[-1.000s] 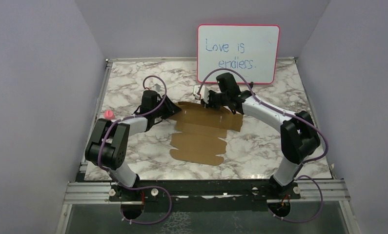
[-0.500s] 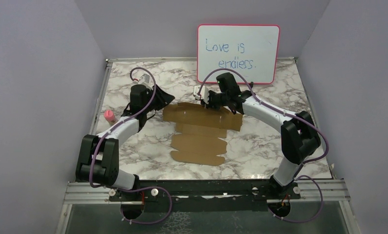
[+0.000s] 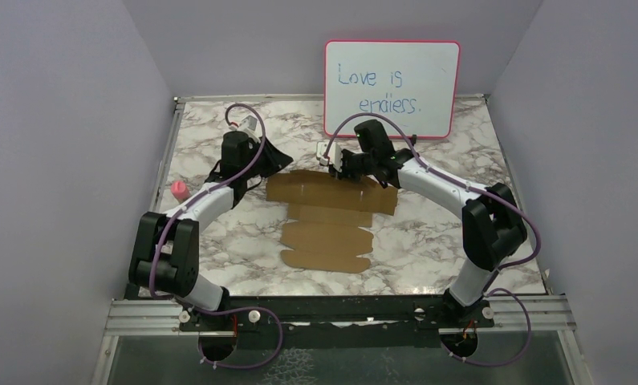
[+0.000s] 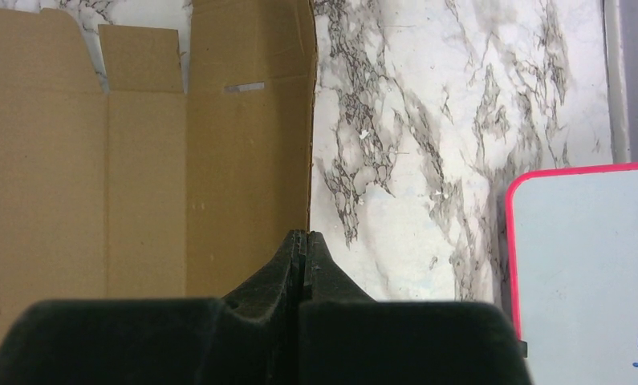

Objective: Fold the paper box

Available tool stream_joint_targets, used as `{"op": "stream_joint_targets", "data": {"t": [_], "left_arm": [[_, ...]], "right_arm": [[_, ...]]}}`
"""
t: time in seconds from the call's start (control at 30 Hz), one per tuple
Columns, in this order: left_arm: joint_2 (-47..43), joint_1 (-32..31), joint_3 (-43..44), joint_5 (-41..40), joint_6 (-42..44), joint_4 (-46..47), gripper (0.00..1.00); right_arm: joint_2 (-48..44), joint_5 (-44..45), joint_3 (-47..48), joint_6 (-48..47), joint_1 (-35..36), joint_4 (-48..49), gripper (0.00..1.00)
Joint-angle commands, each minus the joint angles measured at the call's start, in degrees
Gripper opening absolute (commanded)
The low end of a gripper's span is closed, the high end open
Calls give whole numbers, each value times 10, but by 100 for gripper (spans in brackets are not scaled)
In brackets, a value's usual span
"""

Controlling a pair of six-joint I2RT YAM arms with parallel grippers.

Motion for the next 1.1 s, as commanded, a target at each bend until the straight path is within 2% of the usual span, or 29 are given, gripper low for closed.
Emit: {"op": "stream_joint_targets", "data": {"t": [0.0, 0.33, 0.73, 0.87, 1.07], "left_arm": [[8, -12, -1, 22, 3, 1, 20], [-13, -50, -31, 3, -15, 18, 14], [-30, -87, -88, -46, -84, 70, 15], [-54, -88, -115, -79, -109, 86, 26], [-102, -82, -132, -125, -78, 52, 38]], "right_arm": [[-23, -6, 19, -11, 6, 8, 1], [-25, 24, 19, -18, 15, 49, 1], [-25, 94, -7, -42, 45, 112, 1], [-25, 115, -25, -45, 52, 135, 1], [-37, 113, -45, -48, 56, 153, 1]]}}
